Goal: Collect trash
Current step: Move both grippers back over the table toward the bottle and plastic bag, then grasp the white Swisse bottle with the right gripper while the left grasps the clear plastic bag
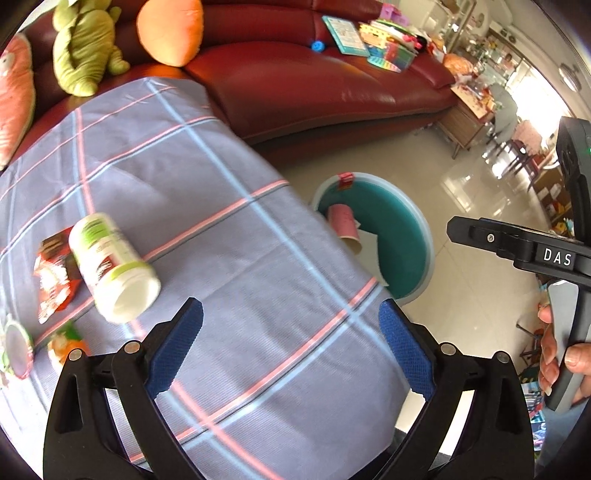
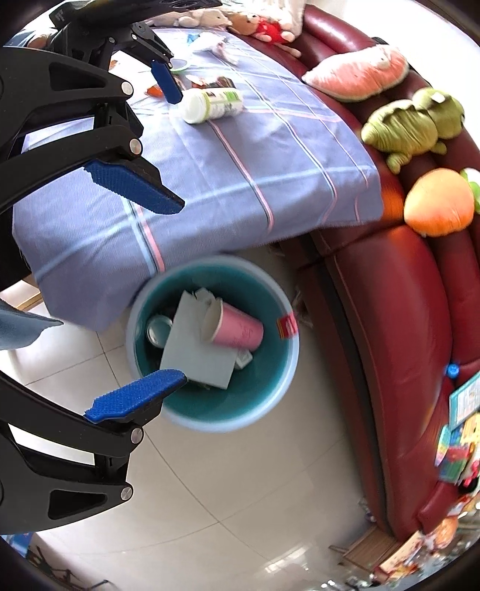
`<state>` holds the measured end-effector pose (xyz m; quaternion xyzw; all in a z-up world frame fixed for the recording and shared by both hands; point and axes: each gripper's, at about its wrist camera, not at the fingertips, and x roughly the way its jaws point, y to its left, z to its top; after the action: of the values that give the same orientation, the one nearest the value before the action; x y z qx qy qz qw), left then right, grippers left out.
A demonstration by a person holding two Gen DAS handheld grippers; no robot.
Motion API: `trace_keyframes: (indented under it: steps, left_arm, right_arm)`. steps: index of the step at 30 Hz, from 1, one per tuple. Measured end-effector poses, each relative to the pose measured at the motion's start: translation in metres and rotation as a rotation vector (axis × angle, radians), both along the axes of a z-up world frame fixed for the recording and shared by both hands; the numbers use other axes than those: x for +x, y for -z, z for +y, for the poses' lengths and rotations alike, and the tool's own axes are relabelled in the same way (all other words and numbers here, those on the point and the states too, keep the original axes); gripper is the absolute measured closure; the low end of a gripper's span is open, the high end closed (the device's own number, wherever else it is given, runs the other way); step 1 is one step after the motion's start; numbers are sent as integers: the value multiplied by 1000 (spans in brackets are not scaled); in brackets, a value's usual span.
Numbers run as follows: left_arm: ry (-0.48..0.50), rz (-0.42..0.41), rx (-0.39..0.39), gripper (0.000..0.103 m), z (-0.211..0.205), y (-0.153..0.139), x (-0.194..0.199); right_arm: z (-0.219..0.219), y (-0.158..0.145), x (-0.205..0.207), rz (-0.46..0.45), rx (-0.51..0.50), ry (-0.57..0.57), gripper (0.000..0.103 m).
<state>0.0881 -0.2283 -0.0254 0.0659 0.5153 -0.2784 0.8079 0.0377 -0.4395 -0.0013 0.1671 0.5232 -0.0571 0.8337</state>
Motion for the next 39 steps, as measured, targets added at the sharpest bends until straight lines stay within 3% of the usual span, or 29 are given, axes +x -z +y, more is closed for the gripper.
trace_keyframes:
  steps: [12, 23, 30, 39]
  left_arm:
    - [-110, -44, 10, 7, 96, -14, -7]
    - [-227, -62, 34, 7, 212, -13, -5]
    - [-326, -40, 29, 7, 280, -3, 10]
    - [-399, -10, 24, 7, 332, 13, 35]
  right_arm:
    - [95, -11, 17, 9, -20, -148, 21]
    - [191, -11, 53, 54, -41, -332, 21]
    - [242, 6, 95, 112, -85, -457, 21]
    - [264, 35, 146, 178, -97, -497, 21]
